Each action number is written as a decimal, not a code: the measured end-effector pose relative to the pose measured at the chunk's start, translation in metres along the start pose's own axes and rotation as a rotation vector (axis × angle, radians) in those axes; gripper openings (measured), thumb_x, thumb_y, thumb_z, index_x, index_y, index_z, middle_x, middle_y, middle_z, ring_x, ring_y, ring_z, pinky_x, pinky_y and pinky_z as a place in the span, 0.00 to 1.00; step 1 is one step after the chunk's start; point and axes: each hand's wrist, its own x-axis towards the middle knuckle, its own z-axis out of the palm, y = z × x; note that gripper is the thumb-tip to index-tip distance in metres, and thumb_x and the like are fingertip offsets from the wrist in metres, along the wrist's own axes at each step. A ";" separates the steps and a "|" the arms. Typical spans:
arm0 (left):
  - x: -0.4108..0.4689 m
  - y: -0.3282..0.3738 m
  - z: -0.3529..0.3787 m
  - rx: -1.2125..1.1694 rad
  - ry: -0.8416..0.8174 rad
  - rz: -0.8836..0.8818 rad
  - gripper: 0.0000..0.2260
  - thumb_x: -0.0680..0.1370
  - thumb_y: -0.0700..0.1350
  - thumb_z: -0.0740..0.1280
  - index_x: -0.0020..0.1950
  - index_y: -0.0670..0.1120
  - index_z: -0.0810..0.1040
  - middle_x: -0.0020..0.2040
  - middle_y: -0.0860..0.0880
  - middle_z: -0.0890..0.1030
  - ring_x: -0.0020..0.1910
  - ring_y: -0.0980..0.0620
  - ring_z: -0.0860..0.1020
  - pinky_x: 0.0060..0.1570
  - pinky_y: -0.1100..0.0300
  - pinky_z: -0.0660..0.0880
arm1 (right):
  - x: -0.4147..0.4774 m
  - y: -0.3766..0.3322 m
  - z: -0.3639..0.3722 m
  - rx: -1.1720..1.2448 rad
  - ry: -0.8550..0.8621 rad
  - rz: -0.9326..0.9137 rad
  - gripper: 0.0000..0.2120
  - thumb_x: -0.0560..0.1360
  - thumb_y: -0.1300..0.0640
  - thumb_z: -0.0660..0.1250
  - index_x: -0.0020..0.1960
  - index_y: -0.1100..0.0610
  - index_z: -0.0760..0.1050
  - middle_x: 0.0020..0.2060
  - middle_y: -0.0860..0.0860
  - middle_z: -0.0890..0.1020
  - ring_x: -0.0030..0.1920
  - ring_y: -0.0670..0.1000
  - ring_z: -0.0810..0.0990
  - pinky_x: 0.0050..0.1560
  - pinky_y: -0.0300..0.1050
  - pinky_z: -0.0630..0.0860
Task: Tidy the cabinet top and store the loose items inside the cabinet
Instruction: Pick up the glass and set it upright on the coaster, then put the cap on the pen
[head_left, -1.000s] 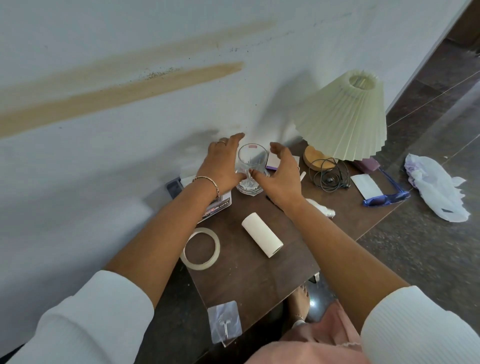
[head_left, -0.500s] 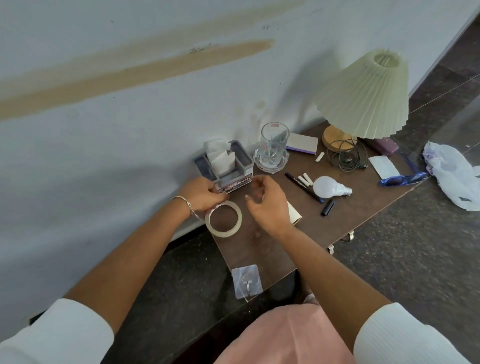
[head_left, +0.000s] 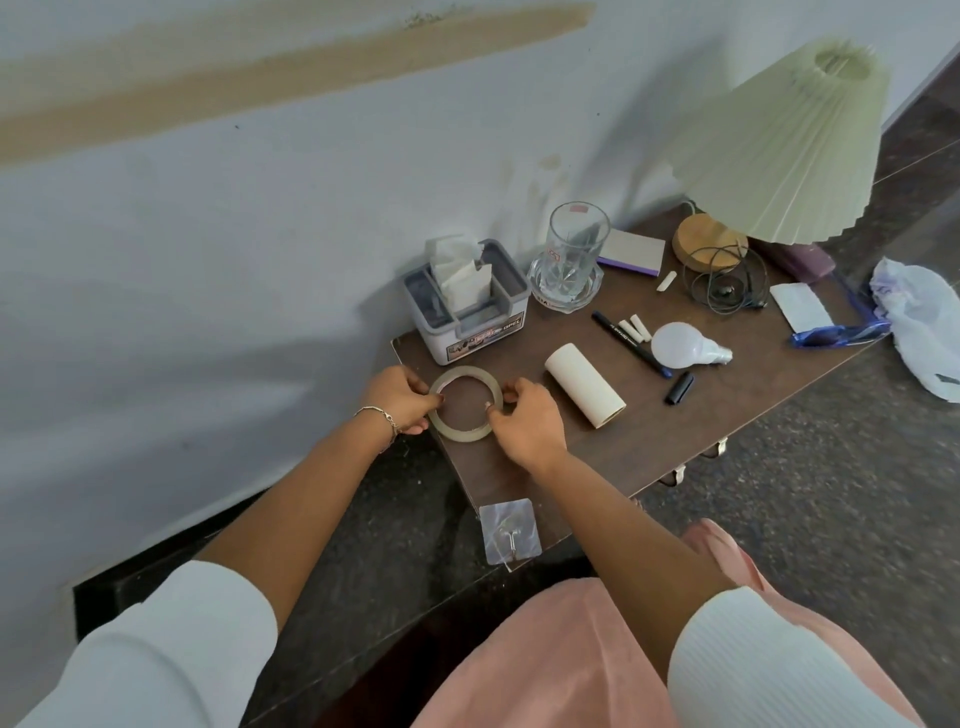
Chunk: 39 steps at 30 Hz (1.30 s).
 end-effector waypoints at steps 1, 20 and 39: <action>0.001 -0.001 0.001 -0.013 0.006 0.001 0.09 0.72 0.43 0.72 0.40 0.47 0.72 0.33 0.43 0.80 0.29 0.48 0.80 0.35 0.54 0.81 | 0.000 0.000 0.001 -0.006 -0.002 0.003 0.17 0.75 0.53 0.68 0.61 0.60 0.73 0.57 0.57 0.77 0.57 0.55 0.77 0.60 0.49 0.73; -0.011 0.024 0.016 -0.162 0.018 0.028 0.09 0.71 0.40 0.74 0.41 0.46 0.74 0.33 0.44 0.80 0.29 0.51 0.78 0.31 0.60 0.78 | -0.015 0.004 -0.033 0.139 0.137 -0.005 0.17 0.73 0.61 0.67 0.62 0.57 0.78 0.56 0.50 0.83 0.58 0.48 0.80 0.54 0.36 0.70; -0.007 0.033 0.039 -0.069 0.097 0.088 0.05 0.71 0.39 0.71 0.42 0.46 0.76 0.33 0.46 0.80 0.34 0.47 0.81 0.43 0.50 0.82 | -0.019 0.023 -0.044 0.065 0.066 -0.026 0.21 0.75 0.60 0.63 0.67 0.51 0.74 0.62 0.50 0.80 0.50 0.50 0.82 0.56 0.41 0.74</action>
